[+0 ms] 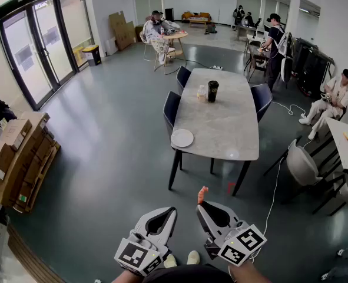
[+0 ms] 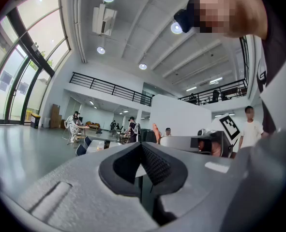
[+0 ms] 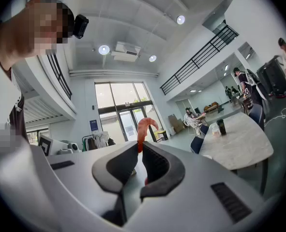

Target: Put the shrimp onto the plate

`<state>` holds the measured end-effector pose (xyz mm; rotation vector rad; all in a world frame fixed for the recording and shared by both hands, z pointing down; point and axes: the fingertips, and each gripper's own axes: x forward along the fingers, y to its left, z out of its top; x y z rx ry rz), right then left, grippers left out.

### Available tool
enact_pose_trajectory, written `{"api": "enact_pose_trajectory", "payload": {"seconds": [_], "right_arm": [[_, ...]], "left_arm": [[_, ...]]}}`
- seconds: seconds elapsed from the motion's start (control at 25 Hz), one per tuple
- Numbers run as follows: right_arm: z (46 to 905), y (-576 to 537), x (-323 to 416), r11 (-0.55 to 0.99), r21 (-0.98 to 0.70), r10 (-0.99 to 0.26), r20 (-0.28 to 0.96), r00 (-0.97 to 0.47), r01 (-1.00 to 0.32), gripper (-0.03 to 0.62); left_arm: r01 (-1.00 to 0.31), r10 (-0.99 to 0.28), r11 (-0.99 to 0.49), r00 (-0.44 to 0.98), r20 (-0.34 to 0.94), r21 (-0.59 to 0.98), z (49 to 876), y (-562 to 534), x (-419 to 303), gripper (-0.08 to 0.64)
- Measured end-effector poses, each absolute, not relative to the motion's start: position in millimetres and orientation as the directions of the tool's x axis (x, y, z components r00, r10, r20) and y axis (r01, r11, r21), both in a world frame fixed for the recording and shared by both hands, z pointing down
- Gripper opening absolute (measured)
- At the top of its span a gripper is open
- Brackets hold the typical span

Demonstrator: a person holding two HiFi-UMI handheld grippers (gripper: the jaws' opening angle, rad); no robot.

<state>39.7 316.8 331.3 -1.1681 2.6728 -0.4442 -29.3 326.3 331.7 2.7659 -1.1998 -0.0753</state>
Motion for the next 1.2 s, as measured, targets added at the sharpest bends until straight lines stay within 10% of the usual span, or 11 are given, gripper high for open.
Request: {"api": "enact_pose_trajectory", "payload": {"seconds": [1.2], "right_arm": [[334, 302, 106, 0.677, -0.388, -0.706, -0.101, -0.701, -0.626, 0.031]], "left_arm": [[-0.76, -0.764, -0.635, 0.644, 0.028, 0.138, 342, 309, 26, 0.006]]}}
